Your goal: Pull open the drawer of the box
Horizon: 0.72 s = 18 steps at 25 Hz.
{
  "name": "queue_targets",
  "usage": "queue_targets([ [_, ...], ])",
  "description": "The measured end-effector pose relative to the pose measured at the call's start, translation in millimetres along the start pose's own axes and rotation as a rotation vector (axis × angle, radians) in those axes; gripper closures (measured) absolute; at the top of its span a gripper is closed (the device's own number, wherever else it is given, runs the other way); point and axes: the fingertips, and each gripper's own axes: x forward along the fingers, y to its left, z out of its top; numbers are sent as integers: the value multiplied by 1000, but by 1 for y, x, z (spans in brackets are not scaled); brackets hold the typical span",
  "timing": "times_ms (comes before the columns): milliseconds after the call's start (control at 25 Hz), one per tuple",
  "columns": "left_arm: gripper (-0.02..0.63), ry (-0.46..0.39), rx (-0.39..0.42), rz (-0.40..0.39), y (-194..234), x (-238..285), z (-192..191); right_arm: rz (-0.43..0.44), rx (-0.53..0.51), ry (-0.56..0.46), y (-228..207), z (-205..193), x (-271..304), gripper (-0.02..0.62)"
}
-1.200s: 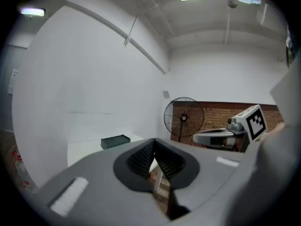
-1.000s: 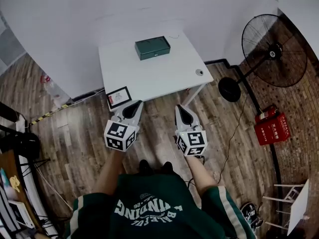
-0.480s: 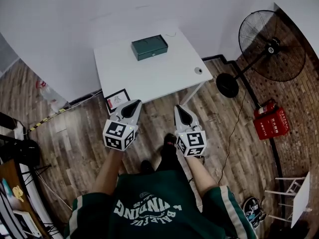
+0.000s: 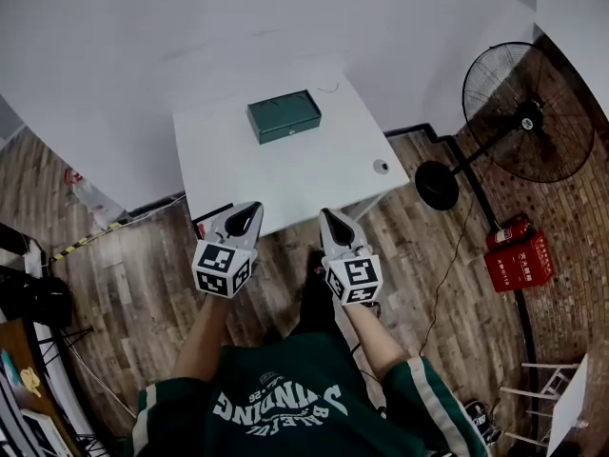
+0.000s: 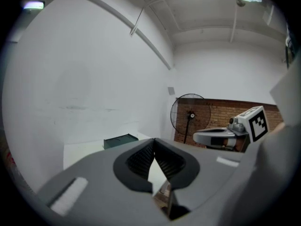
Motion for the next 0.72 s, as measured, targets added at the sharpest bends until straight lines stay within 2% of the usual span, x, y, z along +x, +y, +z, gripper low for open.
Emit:
queue_targets([
  [520, 553, 25, -67, 170, 81, 144, 31, 167, 8, 57, -103, 11, 173, 594],
  [720, 552, 14, -89, 236, 114, 203, 52, 264, -7, 80, -136, 21, 238, 594],
])
